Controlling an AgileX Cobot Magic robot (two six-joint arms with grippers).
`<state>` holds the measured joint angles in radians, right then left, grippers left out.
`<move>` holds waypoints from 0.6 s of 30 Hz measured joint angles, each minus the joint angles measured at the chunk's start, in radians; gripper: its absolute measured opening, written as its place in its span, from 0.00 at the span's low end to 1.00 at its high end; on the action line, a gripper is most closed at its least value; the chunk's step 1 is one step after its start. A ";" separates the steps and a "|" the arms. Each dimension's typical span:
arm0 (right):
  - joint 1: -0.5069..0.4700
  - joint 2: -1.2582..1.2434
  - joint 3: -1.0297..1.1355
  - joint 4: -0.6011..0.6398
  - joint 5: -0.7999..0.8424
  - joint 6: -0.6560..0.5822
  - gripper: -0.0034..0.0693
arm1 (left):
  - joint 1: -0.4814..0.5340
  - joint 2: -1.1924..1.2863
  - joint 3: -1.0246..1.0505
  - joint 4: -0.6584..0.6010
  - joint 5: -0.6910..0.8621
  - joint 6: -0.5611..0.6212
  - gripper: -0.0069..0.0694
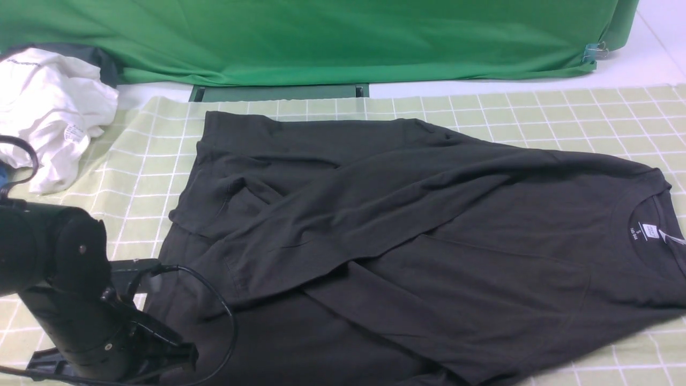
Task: Fold a long-sleeved shirt over a green coffee tablecloth.
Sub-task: 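Grasp the near edge of the shirt at its hem and shoulder corners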
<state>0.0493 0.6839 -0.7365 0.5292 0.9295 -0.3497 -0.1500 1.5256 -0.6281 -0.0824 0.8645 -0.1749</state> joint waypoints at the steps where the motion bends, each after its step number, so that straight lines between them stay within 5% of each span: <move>1: 0.000 0.012 -0.019 0.001 0.037 0.000 0.25 | 0.000 -0.023 0.007 0.000 -0.009 0.000 0.16; 5: 0.000 0.101 -0.128 0.000 0.226 0.000 0.25 | -0.001 -0.150 0.023 0.014 0.021 0.000 0.11; 11: 0.015 0.168 -0.167 -0.001 0.252 -0.022 0.25 | -0.001 -0.363 0.023 0.002 0.101 -0.001 0.11; 18: 0.225 0.245 -0.083 -0.035 0.142 -0.011 0.25 | -0.001 -0.576 0.024 -0.001 0.182 -0.032 0.11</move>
<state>0.2741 0.9285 -0.8200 0.4939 1.0717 -0.3605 -0.1506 0.9492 -0.6045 -0.0829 1.0468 -0.2071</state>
